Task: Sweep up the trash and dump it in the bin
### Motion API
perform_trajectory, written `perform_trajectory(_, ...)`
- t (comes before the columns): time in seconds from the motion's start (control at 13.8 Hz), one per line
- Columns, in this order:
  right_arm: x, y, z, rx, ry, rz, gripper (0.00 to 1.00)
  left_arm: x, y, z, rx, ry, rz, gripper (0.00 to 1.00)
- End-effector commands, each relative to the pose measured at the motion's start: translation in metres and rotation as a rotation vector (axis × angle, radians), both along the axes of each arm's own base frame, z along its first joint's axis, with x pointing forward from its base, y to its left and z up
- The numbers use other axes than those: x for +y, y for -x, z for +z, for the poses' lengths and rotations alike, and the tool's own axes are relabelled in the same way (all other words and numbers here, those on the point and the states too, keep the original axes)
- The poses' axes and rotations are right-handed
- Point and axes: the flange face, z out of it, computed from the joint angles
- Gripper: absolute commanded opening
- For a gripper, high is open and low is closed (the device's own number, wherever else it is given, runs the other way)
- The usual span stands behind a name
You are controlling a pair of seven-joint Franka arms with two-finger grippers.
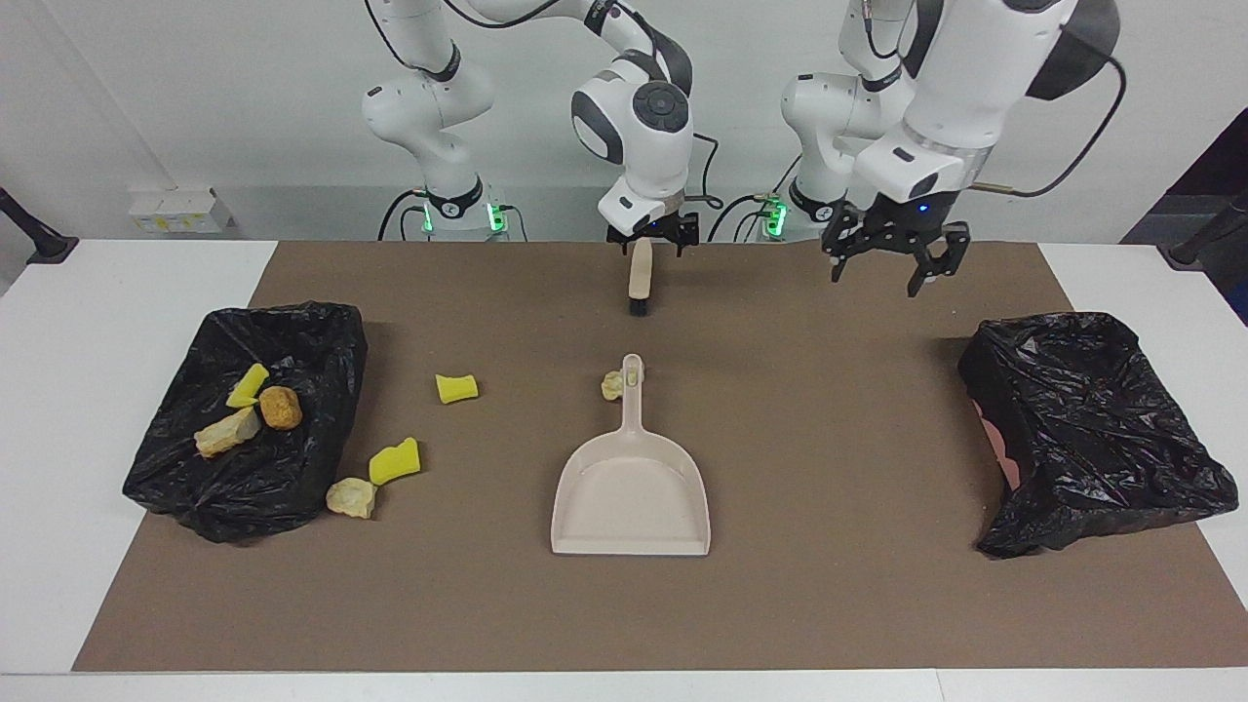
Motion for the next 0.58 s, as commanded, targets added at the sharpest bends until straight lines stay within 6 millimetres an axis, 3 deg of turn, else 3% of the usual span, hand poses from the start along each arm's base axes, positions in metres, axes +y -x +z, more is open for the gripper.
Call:
perform_trajectory(0.0,-0.020,0.043,-0.007,0.001,-0.022,-0.029,1.00,-0.051,0.001,-0.037,-0.013,0.013,0.041,1.00)
perform_trajectory(0.14,-0.017,0.069,-0.008,0.039,-0.042,-0.029,1.00,-0.088,0.006,-0.058,-0.018,0.028,0.057,1.00)
perform_trajectory(0.29,-0.011,0.090,-0.023,0.059,-0.025,-0.028,1.00,-0.112,0.001,-0.078,-0.038,0.056,0.101,1.00)
perform_trajectory(0.36,-0.008,0.099,-0.035,0.052,-0.020,-0.034,1.00,-0.126,-0.001,-0.097,-0.031,0.053,0.106,1.00)
perform_trajectory(0.43,-0.009,0.106,-0.049,0.048,-0.017,-0.031,1.00,-0.132,-0.007,-0.109,-0.038,0.061,0.102,1.00)
perform_trajectory(0.51,-0.010,0.111,-0.060,0.045,-0.011,-0.028,1.00,-0.129,-0.014,-0.108,-0.058,0.072,0.109,1.00)
